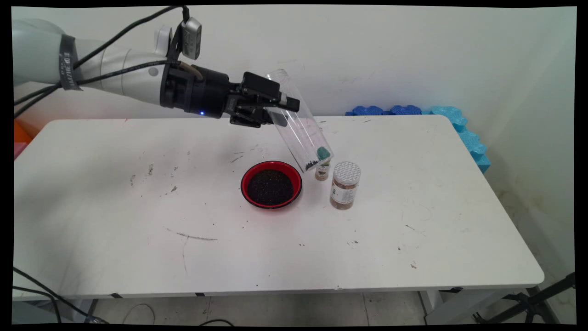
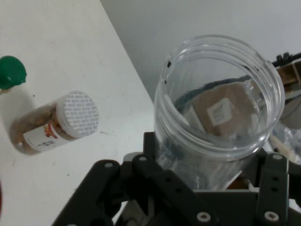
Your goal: Pour the black seasoning powder in the red bowl
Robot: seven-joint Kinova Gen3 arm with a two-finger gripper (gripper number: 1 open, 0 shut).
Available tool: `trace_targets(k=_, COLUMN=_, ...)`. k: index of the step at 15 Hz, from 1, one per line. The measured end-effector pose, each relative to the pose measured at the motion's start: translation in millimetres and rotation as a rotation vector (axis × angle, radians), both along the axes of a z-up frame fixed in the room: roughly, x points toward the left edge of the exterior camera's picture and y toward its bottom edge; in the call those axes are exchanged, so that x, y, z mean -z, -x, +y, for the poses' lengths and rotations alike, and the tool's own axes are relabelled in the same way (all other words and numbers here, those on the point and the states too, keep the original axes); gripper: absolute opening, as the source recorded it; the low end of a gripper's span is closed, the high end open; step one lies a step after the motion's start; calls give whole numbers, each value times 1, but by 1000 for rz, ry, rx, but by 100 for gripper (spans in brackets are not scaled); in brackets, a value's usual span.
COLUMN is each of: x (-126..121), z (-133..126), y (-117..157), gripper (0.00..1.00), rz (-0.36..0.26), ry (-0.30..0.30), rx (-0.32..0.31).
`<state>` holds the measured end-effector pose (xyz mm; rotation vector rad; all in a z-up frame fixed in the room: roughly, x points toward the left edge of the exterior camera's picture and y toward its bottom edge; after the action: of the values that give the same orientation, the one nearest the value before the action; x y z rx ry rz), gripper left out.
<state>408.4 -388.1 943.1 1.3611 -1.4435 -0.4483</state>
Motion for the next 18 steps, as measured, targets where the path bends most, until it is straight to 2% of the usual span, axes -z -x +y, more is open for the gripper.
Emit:
trace_targets(k=4, x=3, z=7, y=3, gripper=0, rz=-102, ry=139, rx=113)
trace_targets(k=9, x=-3, z=20, y=10, gripper=0, rz=-173, ry=315, rx=227)
trace_targets(k=13, x=-7, z=31, y=15, gripper=0, rz=-212, ry=421, rx=289)
trace_targets(k=18, x=-6, z=42, y=19, gripper=0, rz=-259, ry=517, rx=324)
